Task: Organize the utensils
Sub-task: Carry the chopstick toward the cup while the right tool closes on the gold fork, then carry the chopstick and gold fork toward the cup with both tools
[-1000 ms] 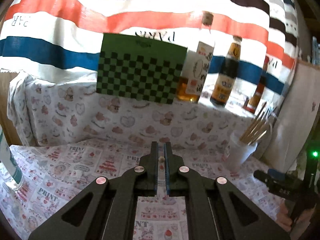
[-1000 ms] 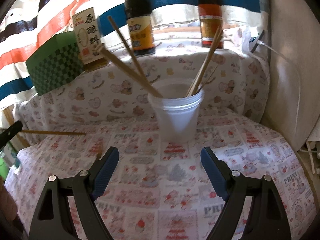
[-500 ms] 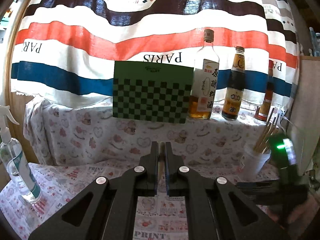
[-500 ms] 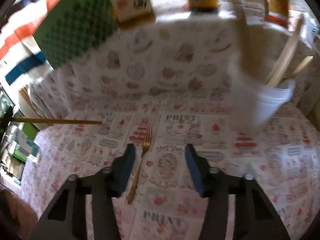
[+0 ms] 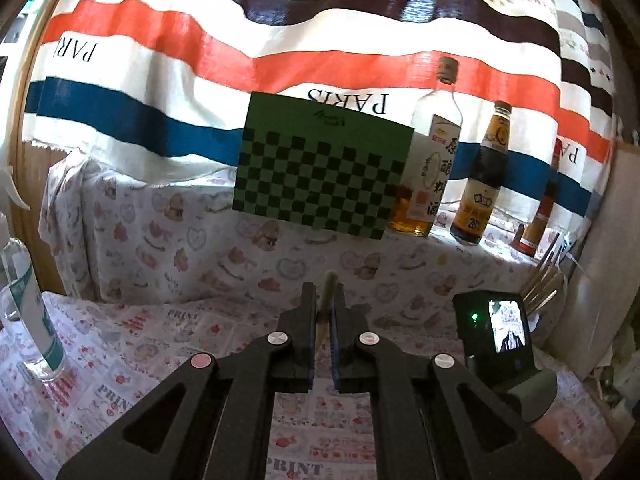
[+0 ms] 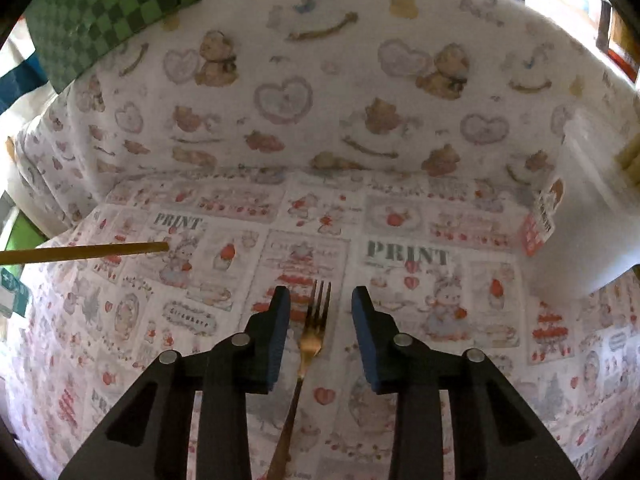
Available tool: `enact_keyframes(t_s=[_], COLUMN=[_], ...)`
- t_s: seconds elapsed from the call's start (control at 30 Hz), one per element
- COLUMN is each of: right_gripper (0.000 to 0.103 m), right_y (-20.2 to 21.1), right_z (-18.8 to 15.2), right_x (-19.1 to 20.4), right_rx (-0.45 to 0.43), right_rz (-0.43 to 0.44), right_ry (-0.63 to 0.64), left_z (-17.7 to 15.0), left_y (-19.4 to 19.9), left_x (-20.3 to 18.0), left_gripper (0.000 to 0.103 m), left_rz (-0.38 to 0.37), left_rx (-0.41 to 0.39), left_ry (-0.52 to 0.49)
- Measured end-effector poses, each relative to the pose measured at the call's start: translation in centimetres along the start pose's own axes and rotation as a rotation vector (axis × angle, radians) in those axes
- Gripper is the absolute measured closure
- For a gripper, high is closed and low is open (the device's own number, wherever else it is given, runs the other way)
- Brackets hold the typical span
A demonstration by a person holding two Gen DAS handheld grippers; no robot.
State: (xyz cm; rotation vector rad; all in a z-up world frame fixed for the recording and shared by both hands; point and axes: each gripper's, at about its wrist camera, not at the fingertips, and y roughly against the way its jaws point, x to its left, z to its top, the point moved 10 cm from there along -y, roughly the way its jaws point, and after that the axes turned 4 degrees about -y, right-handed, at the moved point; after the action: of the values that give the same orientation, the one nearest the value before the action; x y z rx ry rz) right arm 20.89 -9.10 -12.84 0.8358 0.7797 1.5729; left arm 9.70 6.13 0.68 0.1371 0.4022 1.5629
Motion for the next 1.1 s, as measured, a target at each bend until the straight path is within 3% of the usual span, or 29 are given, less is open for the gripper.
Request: enact_keyframes(t_s=[0.03, 0.07, 0.17, 0.3, 0.6, 0.73, 0.9, 1.1], right_gripper=[0.088, 0.090, 0.092, 0.092, 0.093, 0.100, 0.101, 0.101], right_y=[-0.2, -0.4, -0.3, 1.3, 11.4, 15.8, 19.4, 22.5], right_z=[0.0, 0.0, 0.1, 0.3, 0.7, 0.1, -0.6, -1.0], right_x=[0.1, 0.3, 0.2, -0.6, -2.4, -3.4, -4.3, -5.5], right_rx=[0.001, -0.002, -0.001, -0.045, -0.261, -0.342, -0.394, -0.448], right_rz=[0.000, -0.002, -0.008, 0.002, 0.036, 0.049, 0.050, 0.039], right_ry=[0.005, 0.008, -0.005, -0.033, 0.011, 0.013, 0.030, 0.039], left_z=[-0.1, -0.3, -0.6, -0.7, 1.4, 2.0, 2.9, 3.4], left_y=[-0.1, -0.2, -0.3, -0.1, 2.9, 4.2, 5.7, 6.7], left_x=[0.1, 0.0, -1.0, -1.4, -1.5, -2.2, -3.2, -4.8], left_gripper=[0.098, 0.098, 0.098, 0.098, 0.098, 0.098, 0.098, 0.098], left_rz=[0.005, 0.012, 0.035, 0.017, -0.050, -0.092, -0.067, -0.096], left_rx=[0.005, 0.008, 0.004, 0.005, -0.101, -0.140, -0.210, -0.194], left_ry=[0.002, -0.004, -0.058, -0.057, -0.009, -0.004, -0.074, -0.073])
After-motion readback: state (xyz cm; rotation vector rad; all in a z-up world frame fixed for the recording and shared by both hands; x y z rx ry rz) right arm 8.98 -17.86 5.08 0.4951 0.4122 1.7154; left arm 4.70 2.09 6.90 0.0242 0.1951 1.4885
